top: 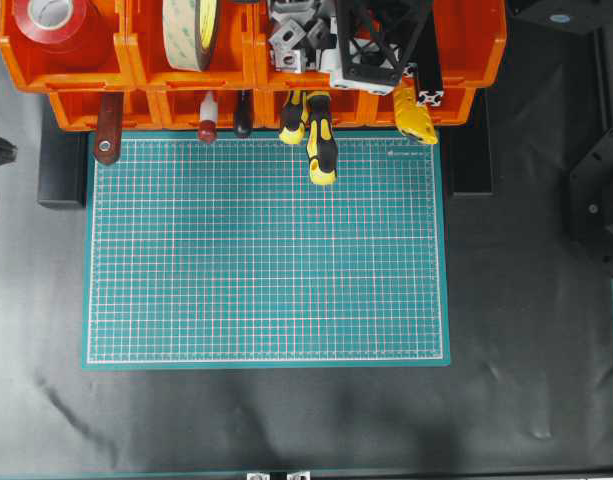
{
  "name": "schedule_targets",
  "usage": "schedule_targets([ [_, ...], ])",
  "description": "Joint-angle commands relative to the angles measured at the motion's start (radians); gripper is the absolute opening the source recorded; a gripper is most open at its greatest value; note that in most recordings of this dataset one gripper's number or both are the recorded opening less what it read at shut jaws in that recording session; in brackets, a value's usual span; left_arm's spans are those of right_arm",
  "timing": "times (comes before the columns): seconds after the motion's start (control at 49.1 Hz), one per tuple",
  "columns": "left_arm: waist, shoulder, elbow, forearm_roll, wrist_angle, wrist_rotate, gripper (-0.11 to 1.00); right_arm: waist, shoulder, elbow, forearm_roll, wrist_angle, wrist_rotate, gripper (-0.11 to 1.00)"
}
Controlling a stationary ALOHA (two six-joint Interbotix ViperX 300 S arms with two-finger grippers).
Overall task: Pick corner brachets from container rack with right arm.
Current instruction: 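Lower the open right gripper into the bin and close on brackets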
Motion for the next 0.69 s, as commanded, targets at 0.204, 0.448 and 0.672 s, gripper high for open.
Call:
schedule_targets([
  [0.204, -0.002, 0.006, -0.021, 0.003, -0.011, -0.003, 0.00, 0.012, -0.011, -0.012, -0.003, 0.055, 0.021, 0.54],
  [0.448, -0.002, 0.006, -0.023, 0.005, -0.011, -0.003, 0.00, 0.029, -0.011, -0.025, -0.003, 0.064, 0.031, 0.55],
  [0.672, -0.003, 0.008, -0.023, 0.003, -0.011, -0.003, 0.00, 0.029, -0.011, -0.057, -0.003, 0.055, 0.064, 0.55],
])
